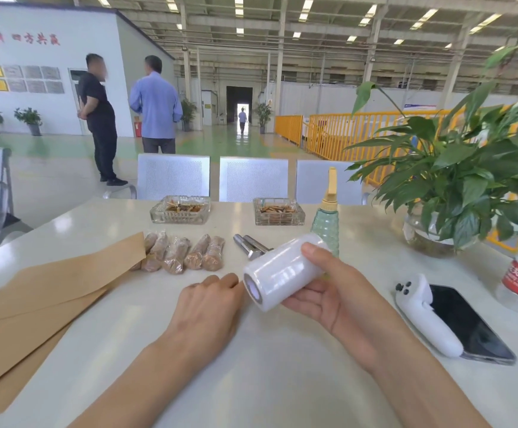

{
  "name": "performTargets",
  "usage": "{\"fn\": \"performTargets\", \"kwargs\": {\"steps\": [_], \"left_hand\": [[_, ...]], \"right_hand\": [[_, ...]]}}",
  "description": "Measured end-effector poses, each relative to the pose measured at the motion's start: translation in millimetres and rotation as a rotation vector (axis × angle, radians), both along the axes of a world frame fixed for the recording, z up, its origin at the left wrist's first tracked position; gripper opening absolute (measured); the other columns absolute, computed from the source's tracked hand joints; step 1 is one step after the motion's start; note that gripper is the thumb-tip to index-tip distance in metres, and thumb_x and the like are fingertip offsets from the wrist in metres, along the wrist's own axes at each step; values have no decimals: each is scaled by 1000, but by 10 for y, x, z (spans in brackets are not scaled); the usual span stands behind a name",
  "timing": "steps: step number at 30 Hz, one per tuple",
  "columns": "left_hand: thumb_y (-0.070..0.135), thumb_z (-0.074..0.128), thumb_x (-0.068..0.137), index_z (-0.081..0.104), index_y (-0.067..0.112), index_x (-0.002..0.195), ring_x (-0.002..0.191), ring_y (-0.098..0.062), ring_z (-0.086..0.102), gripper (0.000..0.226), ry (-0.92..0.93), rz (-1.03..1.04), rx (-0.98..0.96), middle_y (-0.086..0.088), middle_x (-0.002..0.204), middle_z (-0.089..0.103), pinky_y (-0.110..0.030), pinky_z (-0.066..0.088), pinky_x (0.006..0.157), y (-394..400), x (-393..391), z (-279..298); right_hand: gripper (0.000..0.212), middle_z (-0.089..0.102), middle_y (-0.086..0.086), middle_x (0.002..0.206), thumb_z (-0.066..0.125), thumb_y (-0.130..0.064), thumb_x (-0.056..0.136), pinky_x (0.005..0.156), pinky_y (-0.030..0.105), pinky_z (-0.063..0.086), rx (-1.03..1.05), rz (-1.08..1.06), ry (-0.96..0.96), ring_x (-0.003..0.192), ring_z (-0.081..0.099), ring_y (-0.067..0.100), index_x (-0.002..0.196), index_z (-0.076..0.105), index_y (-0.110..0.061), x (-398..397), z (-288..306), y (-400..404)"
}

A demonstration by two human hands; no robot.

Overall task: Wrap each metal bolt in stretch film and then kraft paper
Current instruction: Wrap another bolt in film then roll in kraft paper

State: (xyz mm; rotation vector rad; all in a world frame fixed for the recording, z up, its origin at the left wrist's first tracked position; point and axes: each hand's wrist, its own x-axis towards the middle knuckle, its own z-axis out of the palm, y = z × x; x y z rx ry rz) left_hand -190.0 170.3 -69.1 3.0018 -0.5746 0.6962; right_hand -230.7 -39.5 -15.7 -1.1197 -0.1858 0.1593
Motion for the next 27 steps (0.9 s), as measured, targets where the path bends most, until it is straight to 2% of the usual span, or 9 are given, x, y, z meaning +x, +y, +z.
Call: {"fn": "performTargets", "kwargs": {"steps": [3, 6, 9, 14, 17, 20, 22, 24, 27], "left_hand": [[26, 47, 96, 48, 40, 125, 102, -23, 55, 32, -42, -86, 2, 8, 111, 56, -33, 33, 68, 23, 7, -34], [21, 51, 93, 51, 41, 134, 103, -19, 53, 45, -45, -234, -9, 11, 105, 57, -33, 42, 78, 42, 14, -19], [18, 56, 93, 62, 33, 120, 96, -19, 55, 31, -56, -375, -16, 11, 97, 60, -34, 46, 79, 36, -41, 22], [20, 59, 100, 65, 19, 110, 85, -19, 53, 12, -165, -523, -121, 6, 91, 59, -28, 44, 75, -9, -133, 44], [18, 63, 98, 63, 17, 109, 82, -18, 50, 11, -278, -554, -135, 6, 92, 54, -28, 43, 72, -48, -169, 41], [11, 79, 83, 55, 16, 120, 82, -16, 50, 46, -251, -536, -182, 9, 93, 50, -25, 43, 68, -60, -196, 22], [11, 77, 84, 51, 14, 134, 84, -19, 52, 56, -247, -553, -132, 8, 96, 54, -27, 47, 71, -67, -198, 10], [13, 70, 91, 55, 17, 134, 85, -21, 55, 46, -262, -574, -69, 6, 97, 57, -32, 51, 75, -75, -192, 27], [17, 66, 94, 61, 18, 125, 84, -21, 52, 31, -289, -563, -72, 5, 96, 56, -33, 51, 73, -55, -192, 52]], "right_hand": [[57, 76, 17, 115, 76, -29, 90, 70, 37, 64, 35, -79, 82, 99, 76, 35, 141, 53, -21, 89, 154, 23], [37, 77, 20, 108, 76, -27, 92, 58, 32, 63, -5, -129, 195, 93, 77, 39, 125, 64, -13, 216, 268, 51], [39, 76, 25, 101, 82, -27, 87, 52, 35, 62, -110, -131, 284, 85, 76, 47, 116, 65, -8, 342, 325, 51], [42, 78, 17, 84, 83, -39, 85, 38, 27, 54, -268, -192, 371, 65, 77, 31, 113, 65, -13, 540, 258, 41], [40, 73, 6, 69, 84, -43, 83, 32, 19, 47, -351, -203, 423, 46, 69, 18, 106, 64, -17, 638, 208, 80], [38, 64, 1, 57, 83, -47, 83, 28, 14, 36, -423, -163, 494, 34, 57, 12, 102, 62, -21, 693, 188, 103], [40, 58, -2, 52, 78, -56, 84, 29, 10, 28, -532, -105, 518, 31, 48, 7, 101, 60, -24, 724, 192, 83], [44, 52, -6, 51, 72, -67, 82, 32, 11, 20, -687, -50, 521, 31, 38, 4, 96, 57, -28, 764, 190, 49], [51, 45, -8, 49, 72, -73, 76, 35, 12, 18, -903, -8, 483, 32, 31, 5, 84, 52, -28, 770, 171, 15]]}}
